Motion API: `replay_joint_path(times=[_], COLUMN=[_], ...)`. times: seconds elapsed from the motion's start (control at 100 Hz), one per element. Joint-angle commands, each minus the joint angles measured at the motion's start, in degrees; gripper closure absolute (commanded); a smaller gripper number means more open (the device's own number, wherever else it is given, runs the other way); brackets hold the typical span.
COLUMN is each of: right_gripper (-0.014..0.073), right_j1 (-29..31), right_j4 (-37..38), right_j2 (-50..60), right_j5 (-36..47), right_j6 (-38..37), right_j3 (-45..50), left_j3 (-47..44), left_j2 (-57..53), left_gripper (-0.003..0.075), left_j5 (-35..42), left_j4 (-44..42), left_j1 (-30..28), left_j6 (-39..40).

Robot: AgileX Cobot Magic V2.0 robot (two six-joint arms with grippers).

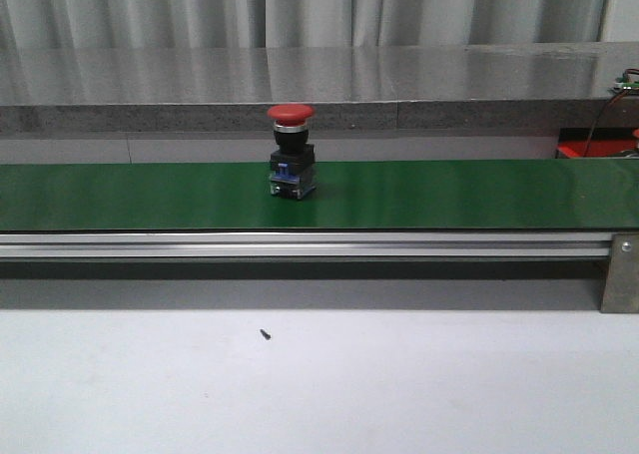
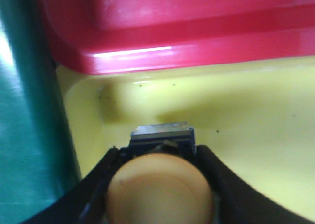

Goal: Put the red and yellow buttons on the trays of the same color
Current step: 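Lower the yellow button into the yellow tray and open the right gripper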

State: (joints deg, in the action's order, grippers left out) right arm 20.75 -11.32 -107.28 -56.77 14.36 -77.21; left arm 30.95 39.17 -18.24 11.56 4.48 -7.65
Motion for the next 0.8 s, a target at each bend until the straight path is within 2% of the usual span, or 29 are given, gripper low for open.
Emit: replay_joint_path(times=[0.0,0.11,0.18,0.48,0.79], right_gripper=[0.0279,0.0164,0.0133,0.0134,0.0134], right_j1=[-0.23,-0.29,-0.29,-0.29,-0.53], right_j4=[-1.22,-1.22,-1.22,-1.17,-1.87], right_j2=[2.8,2.8,2.8,4.29,14.09], right_j5=[-0.47,-0.89,-1.08,-0.9,0.5], right_j6=[0.59,0.59,0.59,0.59,0.59], right_j3=[-1.44,-1.44,-1.44,-1.49,-2.14], left_j3=[1.73,1.73,1.73,1.73,1.73], left_j2=[0.19,0.19,0.19,0.19,0.19], left_gripper=[0.074,0.074,0.074,0.074,0.074], left_j5=[4.36,4.36,4.36,4.36,4.36], left_j4=[0.56,0.56,0.56,0.56,0.56], left_j1=[0.38,0.38,0.38,0.38,0.38], left_j6=[0.12,0.12,0.12,0.12,0.12])
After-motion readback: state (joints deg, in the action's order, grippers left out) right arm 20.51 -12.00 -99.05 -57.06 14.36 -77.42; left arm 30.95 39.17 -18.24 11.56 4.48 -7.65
